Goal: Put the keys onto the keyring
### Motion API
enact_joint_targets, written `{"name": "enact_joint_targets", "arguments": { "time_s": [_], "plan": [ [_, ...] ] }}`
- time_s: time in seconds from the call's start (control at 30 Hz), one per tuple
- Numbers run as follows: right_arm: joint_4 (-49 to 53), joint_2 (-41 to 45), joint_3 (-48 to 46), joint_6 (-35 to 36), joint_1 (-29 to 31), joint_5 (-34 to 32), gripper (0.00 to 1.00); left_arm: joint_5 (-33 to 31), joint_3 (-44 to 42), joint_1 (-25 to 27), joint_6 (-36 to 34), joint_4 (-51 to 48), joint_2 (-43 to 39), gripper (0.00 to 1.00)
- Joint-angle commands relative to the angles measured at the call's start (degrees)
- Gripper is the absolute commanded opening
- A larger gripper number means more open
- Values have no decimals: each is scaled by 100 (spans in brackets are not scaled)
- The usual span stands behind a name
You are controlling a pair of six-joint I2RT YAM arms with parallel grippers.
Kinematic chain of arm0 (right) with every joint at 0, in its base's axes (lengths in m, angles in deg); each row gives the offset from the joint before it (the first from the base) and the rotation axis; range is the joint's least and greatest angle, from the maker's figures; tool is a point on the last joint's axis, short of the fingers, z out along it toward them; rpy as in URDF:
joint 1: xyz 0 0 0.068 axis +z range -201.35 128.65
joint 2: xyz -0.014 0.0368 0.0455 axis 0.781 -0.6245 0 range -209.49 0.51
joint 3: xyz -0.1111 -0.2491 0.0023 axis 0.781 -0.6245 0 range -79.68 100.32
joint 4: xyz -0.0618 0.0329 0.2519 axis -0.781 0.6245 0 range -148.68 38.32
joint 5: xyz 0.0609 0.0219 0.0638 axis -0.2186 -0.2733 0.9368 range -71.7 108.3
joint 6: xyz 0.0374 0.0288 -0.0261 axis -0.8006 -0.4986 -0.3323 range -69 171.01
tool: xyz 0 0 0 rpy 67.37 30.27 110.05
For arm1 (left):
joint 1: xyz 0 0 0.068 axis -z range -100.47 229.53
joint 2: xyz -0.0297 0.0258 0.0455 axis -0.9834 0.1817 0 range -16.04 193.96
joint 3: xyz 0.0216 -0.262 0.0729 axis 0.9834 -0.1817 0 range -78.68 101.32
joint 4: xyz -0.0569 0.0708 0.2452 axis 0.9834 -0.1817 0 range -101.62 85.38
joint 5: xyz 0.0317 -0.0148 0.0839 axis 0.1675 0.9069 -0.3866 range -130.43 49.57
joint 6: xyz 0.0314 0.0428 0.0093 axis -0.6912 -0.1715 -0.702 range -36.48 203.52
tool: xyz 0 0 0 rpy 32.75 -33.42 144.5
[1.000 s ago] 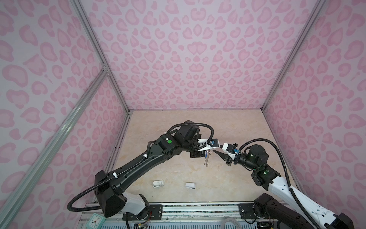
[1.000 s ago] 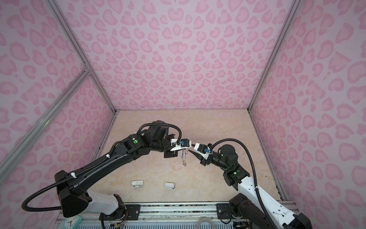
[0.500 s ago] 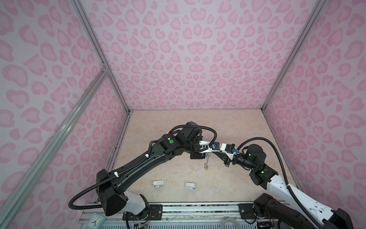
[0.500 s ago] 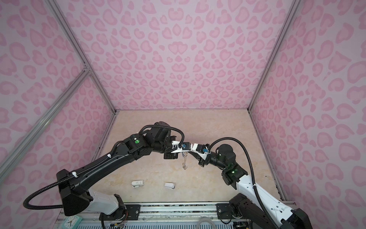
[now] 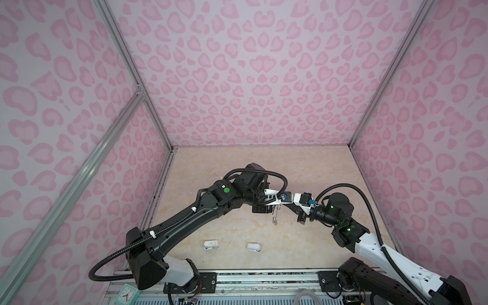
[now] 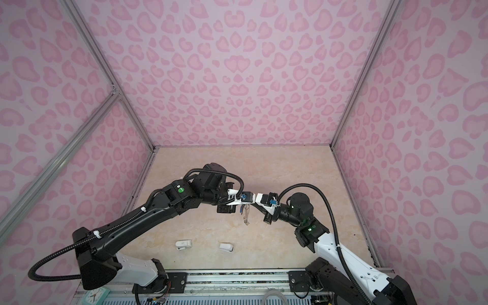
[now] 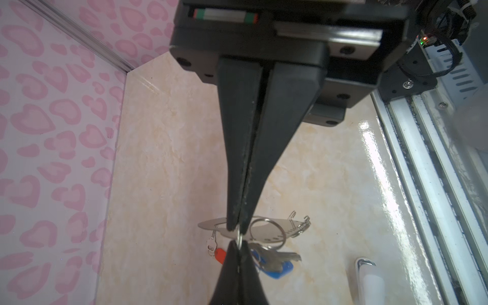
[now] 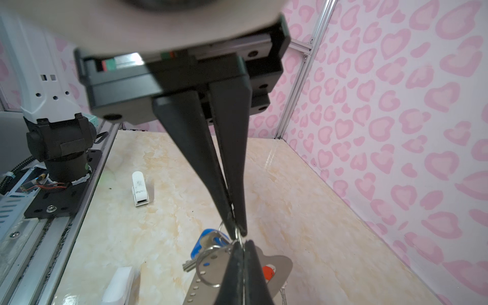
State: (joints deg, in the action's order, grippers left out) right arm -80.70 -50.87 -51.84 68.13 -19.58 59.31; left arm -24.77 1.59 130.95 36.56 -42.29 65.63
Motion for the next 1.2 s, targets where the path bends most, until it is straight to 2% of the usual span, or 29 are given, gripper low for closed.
{"name": "enact_joint_targets", "arguments": {
  "time_s": [0.0, 0.07, 0.17, 0.27, 0.37, 0.73, 0.9, 1.17],
  "plan": [
    [-215, -22, -41, -152, -6, 21, 0, 398, -58, 17, -106, 340, -86, 7],
    [-230, -5, -50, -146, -3, 19, 0, 403, -131, -4, -31, 468, -122, 14],
    [-312, 30, -88, -194, -9, -21, 0, 376, -283, -101, 201, 745, -253, 32],
    [-413, 49, -119, -224, -13, -58, 0, 467, -700, -359, 601, 1143, -467, 41],
    [-579, 35, -136, -312, -13, -67, 0, 493, -1125, -529, 898, 1563, -710, 43],
    [-984, -101, -113, -439, -14, -233, 0, 732, -1928, -543, 1745, 2301, -887, 40],
    [-988, -127, -85, -410, -13, -234, 0, 649, -2033, -535, 1994, 2566, -793, 41],
    [-1036, -101, -120, -411, -13, -337, 0, 569, -1927, -433, 2020, 2667, -509, 37]
  ]
}}
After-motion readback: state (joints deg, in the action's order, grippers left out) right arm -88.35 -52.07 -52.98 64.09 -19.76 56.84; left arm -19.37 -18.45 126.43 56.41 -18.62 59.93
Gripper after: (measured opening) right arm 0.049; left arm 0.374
